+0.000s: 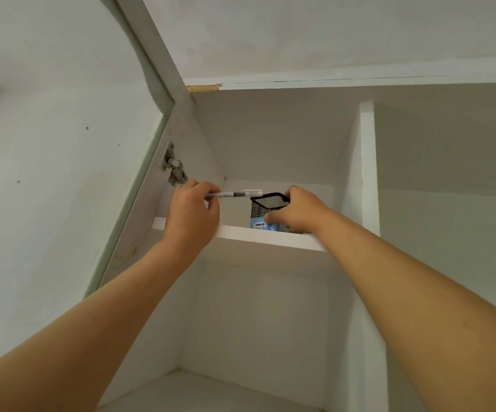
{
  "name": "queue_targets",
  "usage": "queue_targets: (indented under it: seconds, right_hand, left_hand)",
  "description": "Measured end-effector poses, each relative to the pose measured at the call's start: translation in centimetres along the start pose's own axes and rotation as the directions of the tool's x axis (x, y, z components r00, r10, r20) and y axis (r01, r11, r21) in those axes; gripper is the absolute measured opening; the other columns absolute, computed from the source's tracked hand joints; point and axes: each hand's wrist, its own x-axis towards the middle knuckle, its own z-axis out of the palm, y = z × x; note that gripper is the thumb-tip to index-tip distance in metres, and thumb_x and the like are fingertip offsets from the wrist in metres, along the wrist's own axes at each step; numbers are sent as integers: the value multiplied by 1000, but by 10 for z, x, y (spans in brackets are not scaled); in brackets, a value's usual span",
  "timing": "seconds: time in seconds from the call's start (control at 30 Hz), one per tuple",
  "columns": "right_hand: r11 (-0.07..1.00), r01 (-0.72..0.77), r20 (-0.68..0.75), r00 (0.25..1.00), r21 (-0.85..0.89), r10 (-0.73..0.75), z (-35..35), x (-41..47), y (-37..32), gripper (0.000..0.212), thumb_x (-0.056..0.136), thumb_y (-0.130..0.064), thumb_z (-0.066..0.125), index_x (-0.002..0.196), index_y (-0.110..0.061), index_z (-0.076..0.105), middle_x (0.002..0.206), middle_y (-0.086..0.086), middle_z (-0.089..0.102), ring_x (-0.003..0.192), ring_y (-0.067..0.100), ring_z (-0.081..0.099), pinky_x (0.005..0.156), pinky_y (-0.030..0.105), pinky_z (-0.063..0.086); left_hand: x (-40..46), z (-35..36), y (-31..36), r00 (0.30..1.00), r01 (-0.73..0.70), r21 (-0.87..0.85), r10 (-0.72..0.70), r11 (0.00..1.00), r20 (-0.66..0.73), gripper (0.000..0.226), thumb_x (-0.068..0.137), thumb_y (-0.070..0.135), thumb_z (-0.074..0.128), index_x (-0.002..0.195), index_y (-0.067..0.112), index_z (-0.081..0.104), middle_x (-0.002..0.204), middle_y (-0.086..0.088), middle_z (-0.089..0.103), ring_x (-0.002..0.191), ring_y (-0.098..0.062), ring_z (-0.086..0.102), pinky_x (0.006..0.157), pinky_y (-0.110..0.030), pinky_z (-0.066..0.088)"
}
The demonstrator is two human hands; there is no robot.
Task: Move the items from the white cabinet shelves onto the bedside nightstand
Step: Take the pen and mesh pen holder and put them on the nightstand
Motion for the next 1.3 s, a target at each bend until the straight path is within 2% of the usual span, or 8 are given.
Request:
queue_targets:
  seconds: [0.13,0.43,0.57,0.7,0.83,0.9,1.07,1.3]
  right_hand:
    - [999,50,-20,999,-10,-50,0,1,-1,44,88,-36,81,113,-9,57,111,12,65,84,26,62,60,31,44]
    - [984,173,-112,979,30,-168,0,-7,-5,52,93,-34,76,129,-5,53,131,20,58,113,37,61,78,31,40]
    - [974,223,-180,961,46,-211,-2,-8,-4,55,94,-34,76,132,-4,49,135,21,51,114,39,59,81,31,40]
    - [964,253,-266,938,83,-223,-5,-8,-5,57,97,-33,73,138,-6,46,138,20,45,115,38,60,83,33,42]
    - [948,290,-309,920,128,-239,-12,-18,-7,57,96,-33,73,138,-6,46,136,19,46,115,39,58,84,33,40]
    - [939,312,-341,907,144,-249,-17,-28,-10,53,95,-32,74,133,-6,49,132,19,47,110,40,59,83,34,41]
    - [899,357,-402,884,252,-238,-32,-65,-39,57,91,-32,77,136,-8,51,131,16,49,103,32,57,89,34,46]
    - [843,424,-396,873,332,-283,-48,-132,-124,56,92,-33,77,137,-11,51,127,12,49,100,24,54,86,35,50]
  left_hand:
    - [-1,-6,2,999,-18,8,18,1000,-33,18,95,5,66,108,10,77,96,-6,69,94,-26,62,83,-29,44]
    - [-10,-25,17,999,34,15,-34,999,-31,17,95,9,67,107,16,78,96,5,73,93,-12,66,77,-2,39]
    - [-13,-29,29,999,-11,90,14,996,-36,17,95,11,67,107,18,78,95,9,73,91,-9,64,79,-6,39]
    - [-5,-41,43,996,-75,180,83,981,-37,15,97,19,67,109,24,76,98,10,72,96,-17,65,84,-27,51]
    - [-9,-72,62,996,-75,259,84,963,-23,16,96,23,69,111,25,74,102,10,74,101,-16,62,77,-1,35]
    - [-14,-95,74,994,-106,283,109,953,4,13,96,22,70,109,26,72,103,12,73,103,-16,62,78,-6,36]
    - [-13,-164,114,962,-271,392,259,879,84,7,95,19,71,101,22,67,93,19,65,97,-16,58,81,-38,50]
    - [-6,-262,167,929,-369,429,348,825,129,6,94,17,72,98,20,68,92,15,69,91,-16,58,78,-39,53]
